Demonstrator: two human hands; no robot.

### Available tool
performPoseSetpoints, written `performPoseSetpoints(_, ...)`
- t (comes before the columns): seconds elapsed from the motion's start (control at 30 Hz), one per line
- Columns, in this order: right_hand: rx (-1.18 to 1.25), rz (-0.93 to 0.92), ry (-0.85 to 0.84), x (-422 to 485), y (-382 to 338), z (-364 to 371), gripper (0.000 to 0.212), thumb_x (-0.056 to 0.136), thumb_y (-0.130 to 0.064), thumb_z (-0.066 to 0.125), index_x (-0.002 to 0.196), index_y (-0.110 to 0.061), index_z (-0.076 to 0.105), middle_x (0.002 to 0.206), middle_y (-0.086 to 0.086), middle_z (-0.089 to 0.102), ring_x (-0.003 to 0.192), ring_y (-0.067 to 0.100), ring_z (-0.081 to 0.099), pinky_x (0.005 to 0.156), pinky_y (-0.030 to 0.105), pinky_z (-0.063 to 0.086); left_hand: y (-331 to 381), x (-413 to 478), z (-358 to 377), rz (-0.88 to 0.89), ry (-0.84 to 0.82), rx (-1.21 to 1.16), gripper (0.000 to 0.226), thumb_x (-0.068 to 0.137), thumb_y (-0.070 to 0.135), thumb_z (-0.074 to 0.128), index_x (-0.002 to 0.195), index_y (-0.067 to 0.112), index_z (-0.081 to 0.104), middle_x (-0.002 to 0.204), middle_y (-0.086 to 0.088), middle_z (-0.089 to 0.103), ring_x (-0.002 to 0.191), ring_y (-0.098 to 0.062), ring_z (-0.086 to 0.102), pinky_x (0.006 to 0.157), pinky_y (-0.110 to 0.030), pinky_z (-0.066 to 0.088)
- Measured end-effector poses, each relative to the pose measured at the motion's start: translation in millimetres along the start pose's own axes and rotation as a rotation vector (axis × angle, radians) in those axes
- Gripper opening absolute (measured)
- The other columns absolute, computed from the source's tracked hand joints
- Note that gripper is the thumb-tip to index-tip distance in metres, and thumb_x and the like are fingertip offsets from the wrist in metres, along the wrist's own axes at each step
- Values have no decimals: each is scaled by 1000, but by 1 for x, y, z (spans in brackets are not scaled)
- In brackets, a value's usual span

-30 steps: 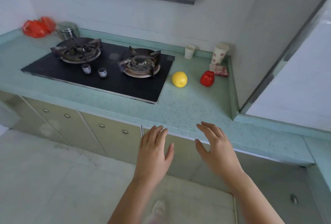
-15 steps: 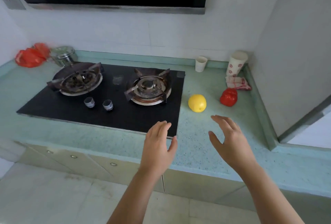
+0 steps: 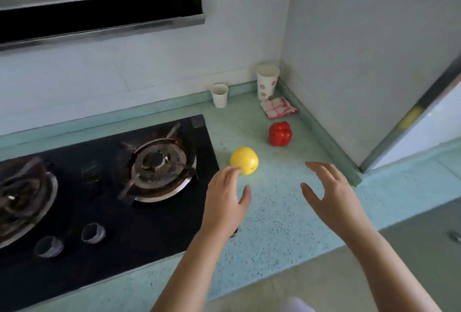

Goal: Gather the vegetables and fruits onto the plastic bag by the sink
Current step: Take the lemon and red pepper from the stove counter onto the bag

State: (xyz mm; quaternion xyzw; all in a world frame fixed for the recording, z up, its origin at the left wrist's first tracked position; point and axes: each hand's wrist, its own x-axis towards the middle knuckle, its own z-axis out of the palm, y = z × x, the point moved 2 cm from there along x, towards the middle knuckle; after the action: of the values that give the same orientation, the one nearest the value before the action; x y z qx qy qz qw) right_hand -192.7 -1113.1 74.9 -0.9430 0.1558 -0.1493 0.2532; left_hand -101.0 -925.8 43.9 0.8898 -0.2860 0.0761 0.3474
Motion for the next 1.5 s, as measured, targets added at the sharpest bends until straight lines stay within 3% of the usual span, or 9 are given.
performPoseSetpoints(0.17, -22, 71, -23, 23, 14, 9, 46, 83, -20, 63, 126, -11, 49, 126, 7, 53, 113, 25, 50, 90, 28, 35, -12, 28, 27, -15, -87, -38, 43, 82, 35, 47, 112, 4, 53, 116, -14, 57, 106, -31, 54, 87, -44, 47)
performPoseSetpoints(0.27, -13, 71, -50, 53, 22, 18, 47, 84, -21, 62, 127, -12, 47, 127, 8, 52, 115, 25, 47, 91, 29, 36, -22, 52, 40, -39, -82, -13, 38, 81, 18, 64, 113, 2, 54, 117, -16, 56, 105, -34, 53, 86, -44, 46)
performPoseSetpoints(0.5, 28, 36, -159, 119, 44, 43, 48, 84, -22, 62, 127, -13, 46, 128, 8, 50, 115, 26, 47, 92, 35, 40, -34, 98, 67, -143, -103, 75, 40, 78, 16, 68, 112, 2, 54, 119, -18, 56, 112, -36, 50, 91, -45, 42)
performPoseSetpoints(0.8, 80, 16, -216, 202, 76, 81, 47, 83, -24, 61, 126, -14, 45, 131, 9, 45, 114, 27, 47, 95, 38, 40, -58, 120, 102, -288, -161, 163, 58, 76, 46, 47, 116, 4, 52, 120, -17, 55, 114, -34, 49, 94, -43, 40)
performPoseSetpoints(0.93, 70, 26, -252, 229, 79, 98, 47, 86, -28, 56, 129, -15, 42, 137, 8, 40, 123, 25, 37, 104, 38, 30, -67, 127, 105, -334, -206, 164, 64, 77, 51, 46, 124, 8, 47, 129, -13, 49, 120, -30, 43, 98, -43, 37)
performPoseSetpoints(1.07, 81, 32, -262, 241, 82, 113, 46, 86, -28, 57, 128, -14, 44, 133, 10, 43, 120, 25, 38, 101, 37, 31, -67, 127, 107, -362, -238, 100, 60, 80, 41, 61, 129, 12, 42, 136, -7, 41, 126, -23, 36, 101, -35, 33)
performPoseSetpoints(1.27, 135, 61, -308, 232, 90, 128, 43, 85, -29, 59, 123, -16, 46, 127, 6, 43, 114, 21, 38, 86, 26, 33, -69, 120, 109, -404, -257, 20, 58, 79, 45, 62, 127, 18, 43, 134, 1, 40, 119, -16, 42, 93, -29, 39)
performPoseSetpoints(1.37, 171, 73, -287, 227, 93, 129, 42, 84, -31, 60, 121, -19, 47, 127, 4, 42, 115, 20, 38, 87, 26, 34, -66, 120, 108, -418, -260, -14, 56, 79, 45, 62, 126, 20, 42, 129, 6, 40, 105, -7, 43, 80, -19, 36)
performPoseSetpoints(1.5, 213, 102, -277, 219, 94, 128, 45, 82, -32, 63, 122, -20, 46, 131, 4, 38, 117, 21, 37, 91, 27, 35, -64, 119, 107, -416, -249, -31, 56, 79, 44, 63, 125, 21, 42, 127, 8, 40, 99, -4, 42, 77, -16, 34)
